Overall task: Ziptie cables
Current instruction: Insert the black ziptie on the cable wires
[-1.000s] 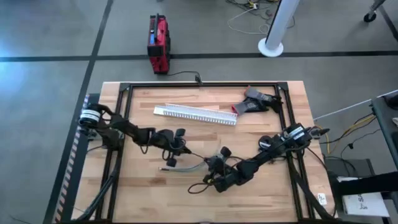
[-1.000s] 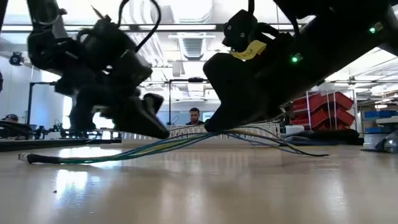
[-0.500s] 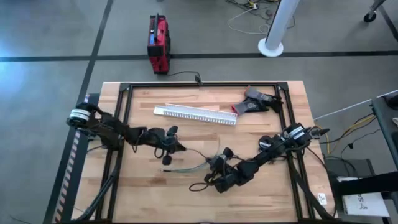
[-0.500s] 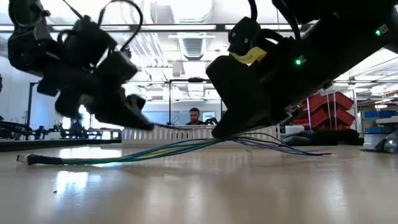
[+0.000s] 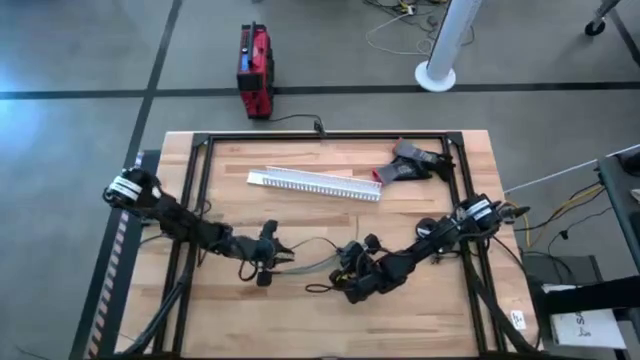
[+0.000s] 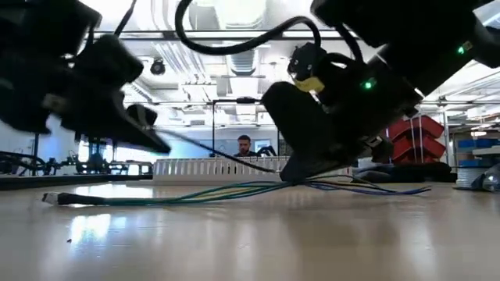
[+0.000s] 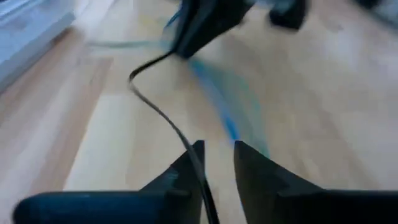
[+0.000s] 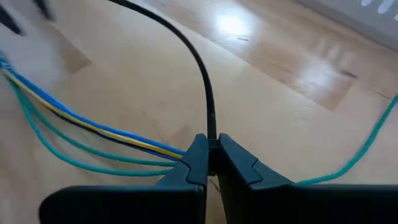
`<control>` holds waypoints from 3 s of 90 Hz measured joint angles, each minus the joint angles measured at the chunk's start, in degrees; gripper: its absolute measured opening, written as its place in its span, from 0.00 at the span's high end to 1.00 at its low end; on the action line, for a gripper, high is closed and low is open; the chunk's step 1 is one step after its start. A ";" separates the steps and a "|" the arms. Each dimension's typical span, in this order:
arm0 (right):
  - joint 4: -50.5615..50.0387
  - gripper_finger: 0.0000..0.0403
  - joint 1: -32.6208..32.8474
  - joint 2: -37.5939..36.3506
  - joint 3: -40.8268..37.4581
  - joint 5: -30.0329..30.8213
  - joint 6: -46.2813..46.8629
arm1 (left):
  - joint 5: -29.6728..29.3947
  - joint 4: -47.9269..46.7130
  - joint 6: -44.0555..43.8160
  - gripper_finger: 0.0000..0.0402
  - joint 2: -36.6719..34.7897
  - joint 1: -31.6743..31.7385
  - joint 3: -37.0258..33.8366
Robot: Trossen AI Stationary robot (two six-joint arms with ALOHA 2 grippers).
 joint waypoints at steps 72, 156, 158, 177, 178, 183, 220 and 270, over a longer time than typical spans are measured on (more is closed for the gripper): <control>-9.83 0.99 1.34 -2.65 0.02 -3.63 1.52 | 8.16 -1.49 -10.70 0.97 13.95 -1.10 4.00; -16.41 0.99 2.14 -6.02 0.11 -9.87 -0.18 | 11.10 -14.46 -13.83 1.00 6.47 -2.13 3.58; -16.49 0.99 2.14 -6.04 0.11 -9.88 0.15 | 11.13 -15.06 -13.82 1.00 6.06 -2.14 3.58; -18.10 0.99 2.14 -5.81 0.04 -9.20 7.58 | 11.11 -18.09 -14.75 1.00 4.53 -2.31 3.56; -18.18 0.99 2.14 -5.77 0.03 -9.18 7.60 | 11.09 -18.12 -14.80 1.00 4.53 -2.38 3.56; -18.40 0.99 2.14 -5.75 0.02 -8.75 7.77 | 11.05 -18.17 -14.90 1.00 4.51 -2.49 3.56; -21.66 0.96 2.39 -5.44 -0.17 -6.75 7.47 | 10.70 -19.48 -16.60 1.00 4.33 -3.28 3.56; -28.33 0.74 1.56 -11.15 -0.81 -7.88 10.57 | 13.64 -23.00 -15.75 1.00 0.97 -3.35 3.21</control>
